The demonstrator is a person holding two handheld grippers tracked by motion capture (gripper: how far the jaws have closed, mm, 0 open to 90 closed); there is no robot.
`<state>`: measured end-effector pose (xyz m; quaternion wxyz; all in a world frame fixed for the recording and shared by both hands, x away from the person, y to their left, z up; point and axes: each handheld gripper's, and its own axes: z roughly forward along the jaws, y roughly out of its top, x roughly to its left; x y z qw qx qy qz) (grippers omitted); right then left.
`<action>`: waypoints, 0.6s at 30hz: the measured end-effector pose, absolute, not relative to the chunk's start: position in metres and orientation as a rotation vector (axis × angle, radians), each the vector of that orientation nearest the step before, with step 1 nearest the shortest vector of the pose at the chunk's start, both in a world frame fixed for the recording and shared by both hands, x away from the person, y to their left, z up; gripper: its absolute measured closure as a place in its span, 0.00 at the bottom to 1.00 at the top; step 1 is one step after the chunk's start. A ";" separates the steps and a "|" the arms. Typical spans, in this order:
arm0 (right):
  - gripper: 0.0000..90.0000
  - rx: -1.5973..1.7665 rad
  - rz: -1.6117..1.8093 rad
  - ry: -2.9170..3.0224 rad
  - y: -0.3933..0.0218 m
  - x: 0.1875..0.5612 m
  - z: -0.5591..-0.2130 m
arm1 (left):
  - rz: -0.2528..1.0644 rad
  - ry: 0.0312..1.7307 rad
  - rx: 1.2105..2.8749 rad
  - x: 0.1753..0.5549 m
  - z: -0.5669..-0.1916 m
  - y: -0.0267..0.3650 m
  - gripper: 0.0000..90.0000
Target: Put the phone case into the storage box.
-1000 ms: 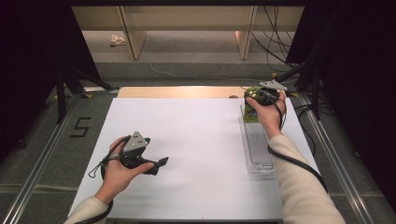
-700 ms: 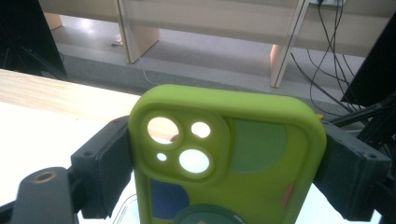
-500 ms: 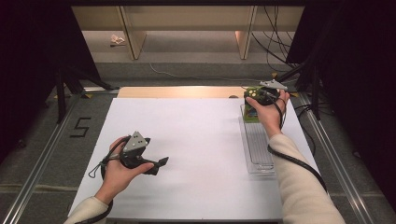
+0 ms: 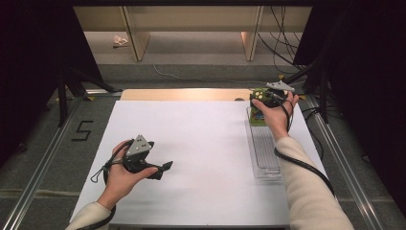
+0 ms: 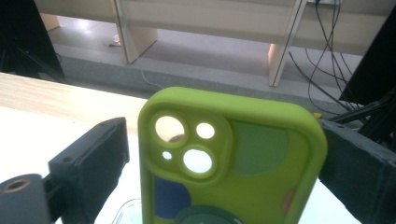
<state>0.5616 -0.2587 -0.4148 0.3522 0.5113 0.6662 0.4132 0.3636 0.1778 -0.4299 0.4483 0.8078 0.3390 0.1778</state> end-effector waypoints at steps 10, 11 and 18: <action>0.05 1.311 1.079 1.709 -0.258 0.553 -0.406 | 0.441 0.839 2.000 0.364 -0.430 0.178 0.03; 0.05 1.308 1.080 1.706 -0.258 0.552 -0.405 | 0.441 0.840 1.999 0.364 -0.430 0.178 0.03; 0.05 1.305 1.089 1.707 -0.260 0.542 -0.398 | 0.444 0.841 1.997 0.363 -0.430 0.178 0.03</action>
